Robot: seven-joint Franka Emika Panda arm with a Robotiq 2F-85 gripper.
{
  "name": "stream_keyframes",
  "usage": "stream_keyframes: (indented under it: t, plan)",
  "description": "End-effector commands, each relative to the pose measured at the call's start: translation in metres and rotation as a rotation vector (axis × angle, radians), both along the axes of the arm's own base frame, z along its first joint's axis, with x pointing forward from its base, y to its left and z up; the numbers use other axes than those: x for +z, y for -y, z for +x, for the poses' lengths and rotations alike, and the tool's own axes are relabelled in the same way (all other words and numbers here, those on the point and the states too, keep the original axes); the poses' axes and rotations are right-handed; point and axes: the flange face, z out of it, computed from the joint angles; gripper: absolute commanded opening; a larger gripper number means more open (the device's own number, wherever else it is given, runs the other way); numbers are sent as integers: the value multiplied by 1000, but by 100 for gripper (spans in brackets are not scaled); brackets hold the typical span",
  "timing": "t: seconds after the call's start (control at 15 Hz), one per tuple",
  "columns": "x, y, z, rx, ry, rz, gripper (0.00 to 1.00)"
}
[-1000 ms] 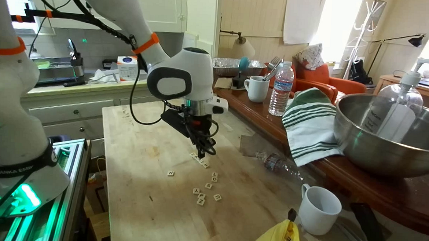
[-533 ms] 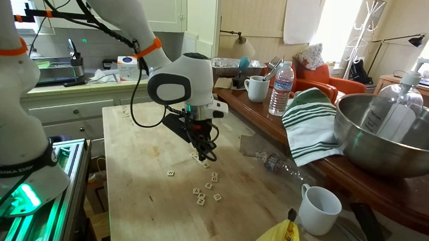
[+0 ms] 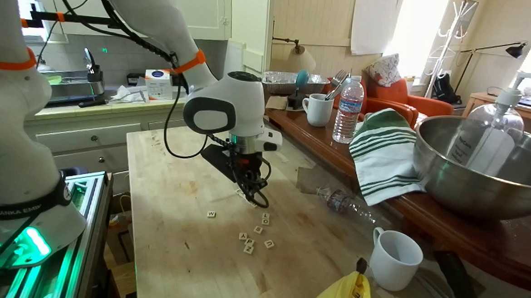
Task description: Spell the word 'Earl'.
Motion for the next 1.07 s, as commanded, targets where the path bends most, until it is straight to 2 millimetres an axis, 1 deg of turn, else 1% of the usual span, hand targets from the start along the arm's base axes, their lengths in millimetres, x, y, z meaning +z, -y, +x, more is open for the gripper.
stream_keyframes:
  t: [0.0, 0.6, 0.8, 1.0]
  plan:
    - [-6, 6, 3, 6, 22, 7, 0]
    - [-13, 11, 5, 10, 19, 8, 0]
    - [-14, 12, 7, 11, 22, 4, 0]
    - [-13, 17, 9, 2, 26, -2, 0]
